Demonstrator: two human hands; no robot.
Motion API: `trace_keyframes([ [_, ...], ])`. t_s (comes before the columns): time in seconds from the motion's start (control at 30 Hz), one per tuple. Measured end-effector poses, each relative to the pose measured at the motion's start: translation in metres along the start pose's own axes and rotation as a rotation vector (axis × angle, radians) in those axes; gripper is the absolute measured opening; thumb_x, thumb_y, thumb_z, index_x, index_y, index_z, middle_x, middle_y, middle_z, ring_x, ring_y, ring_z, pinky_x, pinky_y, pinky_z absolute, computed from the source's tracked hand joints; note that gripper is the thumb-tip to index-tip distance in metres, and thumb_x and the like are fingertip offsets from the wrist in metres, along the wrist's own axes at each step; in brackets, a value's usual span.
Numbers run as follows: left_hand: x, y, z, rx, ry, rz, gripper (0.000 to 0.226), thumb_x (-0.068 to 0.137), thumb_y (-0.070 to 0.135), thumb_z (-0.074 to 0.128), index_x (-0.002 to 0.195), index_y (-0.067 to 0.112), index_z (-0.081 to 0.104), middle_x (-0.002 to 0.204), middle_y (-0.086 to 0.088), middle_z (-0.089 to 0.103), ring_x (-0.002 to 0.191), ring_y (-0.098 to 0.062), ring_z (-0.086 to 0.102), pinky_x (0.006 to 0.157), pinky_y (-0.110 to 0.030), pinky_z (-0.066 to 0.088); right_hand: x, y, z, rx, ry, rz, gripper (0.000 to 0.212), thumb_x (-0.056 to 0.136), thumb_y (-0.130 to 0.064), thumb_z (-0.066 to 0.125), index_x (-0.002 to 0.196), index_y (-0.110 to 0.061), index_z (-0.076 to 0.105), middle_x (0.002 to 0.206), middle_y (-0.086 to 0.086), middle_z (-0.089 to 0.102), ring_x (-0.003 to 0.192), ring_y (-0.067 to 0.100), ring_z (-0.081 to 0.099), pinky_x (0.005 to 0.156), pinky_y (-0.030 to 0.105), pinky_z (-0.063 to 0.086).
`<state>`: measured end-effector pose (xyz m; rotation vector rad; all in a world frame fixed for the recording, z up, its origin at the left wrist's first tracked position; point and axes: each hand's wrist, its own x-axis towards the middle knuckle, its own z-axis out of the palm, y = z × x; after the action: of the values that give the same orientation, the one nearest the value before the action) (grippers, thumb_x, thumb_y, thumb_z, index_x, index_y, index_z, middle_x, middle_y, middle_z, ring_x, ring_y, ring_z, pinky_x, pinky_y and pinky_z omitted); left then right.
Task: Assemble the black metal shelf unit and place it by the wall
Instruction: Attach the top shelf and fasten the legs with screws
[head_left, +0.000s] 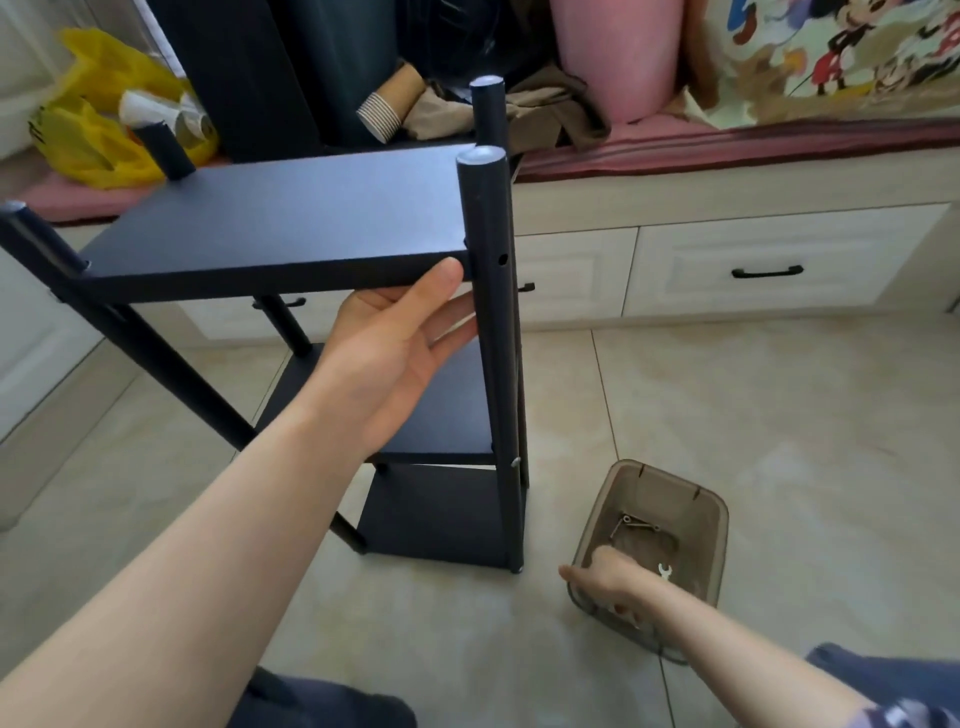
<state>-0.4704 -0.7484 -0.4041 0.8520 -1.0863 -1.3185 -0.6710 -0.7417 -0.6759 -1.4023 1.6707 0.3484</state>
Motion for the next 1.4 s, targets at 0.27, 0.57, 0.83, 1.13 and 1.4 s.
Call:
trace_keyframes([
  [0.27, -0.001, -0.001, -0.003, 0.009, -0.009, 0.006, 0.023, 0.09, 0.019, 0.059, 0.087, 0.024, 0.081, 0.111, -0.002, 0.076, 0.118, -0.03, 0.067, 0.108, -0.049, 0.048, 0.019, 0.001, 0.037, -0.057, -0.007, -0.03, 0.056, 0.097, -0.027, 0.051, 0.142, 0.001, 0.033, 0.144, 0.02, 0.048, 0.129, 0.035, 0.052, 0.1, 0.034, 0.045],
  [0.57, -0.002, -0.001, 0.0, 0.014, 0.001, 0.0, 0.022, 0.088, 0.021, 0.06, 0.084, 0.024, 0.081, 0.111, -0.001, 0.076, 0.117, -0.029, 0.068, 0.107, -0.047, 0.049, 0.014, 0.002, 0.04, -0.302, -0.207, -0.163, 0.066, 0.086, -0.033, 0.072, 0.139, -0.009, 0.041, 0.139, 0.011, 0.053, 0.12, 0.028, 0.056, 0.093, 0.034, 0.048],
  [0.83, -0.003, -0.001, 0.003, 0.0, 0.021, -0.011, 0.022, 0.088, 0.021, 0.06, 0.082, 0.025, 0.081, 0.109, -0.001, 0.076, 0.118, -0.03, 0.067, 0.109, -0.048, 0.047, 0.044, 0.011, 0.007, -0.158, -0.081, -0.157, 0.011, 0.095, -0.023, 0.054, 0.097, -0.012, 0.057, 0.097, 0.005, 0.067, 0.079, 0.019, 0.066, 0.058, 0.026, 0.053],
  [1.13, -0.001, -0.006, 0.003, -0.029, 0.039, -0.017, 0.02, 0.086, 0.026, 0.06, 0.085, 0.025, 0.08, 0.108, 0.002, 0.076, 0.115, -0.026, 0.069, 0.107, -0.043, 0.05, 0.086, 0.025, 0.022, -0.157, 0.011, -0.199, 0.054, 0.095, -0.011, 0.053, 0.147, -0.013, 0.038, 0.145, 0.011, 0.051, 0.133, 0.029, 0.049, 0.106, 0.031, 0.041],
  [1.4, 0.002, -0.009, -0.002, -0.049, 0.004, -0.017, 0.021, 0.086, 0.028, 0.06, 0.088, 0.026, 0.081, 0.108, 0.005, 0.076, 0.114, -0.022, 0.068, 0.106, -0.042, 0.05, 0.109, 0.032, 0.042, -0.135, 0.069, -0.225, 0.061, 0.095, -0.006, 0.05, 0.153, -0.01, 0.029, 0.152, 0.018, 0.035, 0.14, 0.033, 0.039, 0.113, 0.032, 0.03],
])
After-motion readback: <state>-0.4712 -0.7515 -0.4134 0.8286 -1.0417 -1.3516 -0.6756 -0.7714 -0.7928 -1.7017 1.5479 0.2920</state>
